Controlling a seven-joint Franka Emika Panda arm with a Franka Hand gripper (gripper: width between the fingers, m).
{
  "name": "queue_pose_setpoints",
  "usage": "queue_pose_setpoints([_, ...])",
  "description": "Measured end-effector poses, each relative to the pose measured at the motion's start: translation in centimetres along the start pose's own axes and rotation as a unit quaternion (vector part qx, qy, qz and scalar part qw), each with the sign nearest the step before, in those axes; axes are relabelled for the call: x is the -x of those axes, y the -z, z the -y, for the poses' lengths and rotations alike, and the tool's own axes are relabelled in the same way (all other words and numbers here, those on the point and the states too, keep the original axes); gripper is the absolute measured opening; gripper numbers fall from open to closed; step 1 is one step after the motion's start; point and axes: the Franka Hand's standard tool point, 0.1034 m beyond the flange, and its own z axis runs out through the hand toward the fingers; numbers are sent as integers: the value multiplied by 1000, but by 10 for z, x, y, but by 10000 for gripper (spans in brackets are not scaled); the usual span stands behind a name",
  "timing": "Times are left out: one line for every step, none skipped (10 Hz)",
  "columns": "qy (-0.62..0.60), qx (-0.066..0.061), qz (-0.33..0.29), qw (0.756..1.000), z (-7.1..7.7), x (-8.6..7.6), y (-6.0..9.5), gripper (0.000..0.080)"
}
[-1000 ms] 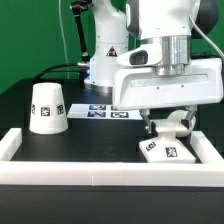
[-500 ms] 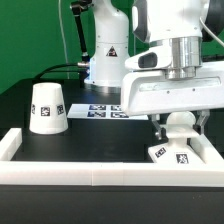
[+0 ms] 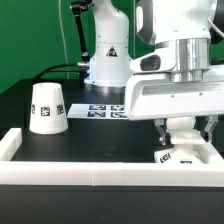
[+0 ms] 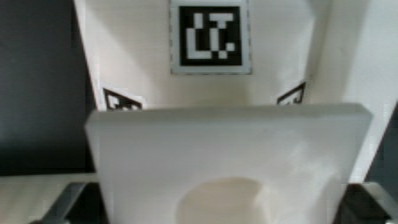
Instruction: Assemble lamp
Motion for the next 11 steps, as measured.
queue_pose_setpoints([0,0,0,1000,0,0,0,614])
queue_pose_setpoints([0,0,0,1000,0,0,0,614])
queue_pose_setpoints([0,0,0,1000,0,0,0,673])
queue_pose_setpoints([0,0,0,1000,0,1,0,694])
queue_pose_setpoints([11,0,2,1000,0,8,7,698])
queue_pose_setpoints([14,0,3,1000,2,19,17,698])
queue_pose_setpoints([18,0,5,1000,4,36,29,699])
queue_pose_setpoints([21,1,7,1000,3,47,41,699])
queue_pose_setpoints([23,2,8,1000,2,58,54,699])
queue_pose_setpoints([21,3,11,1000,3,73,65,699])
queue_pose_setpoints([16,3,16,1000,3,91,71,699])
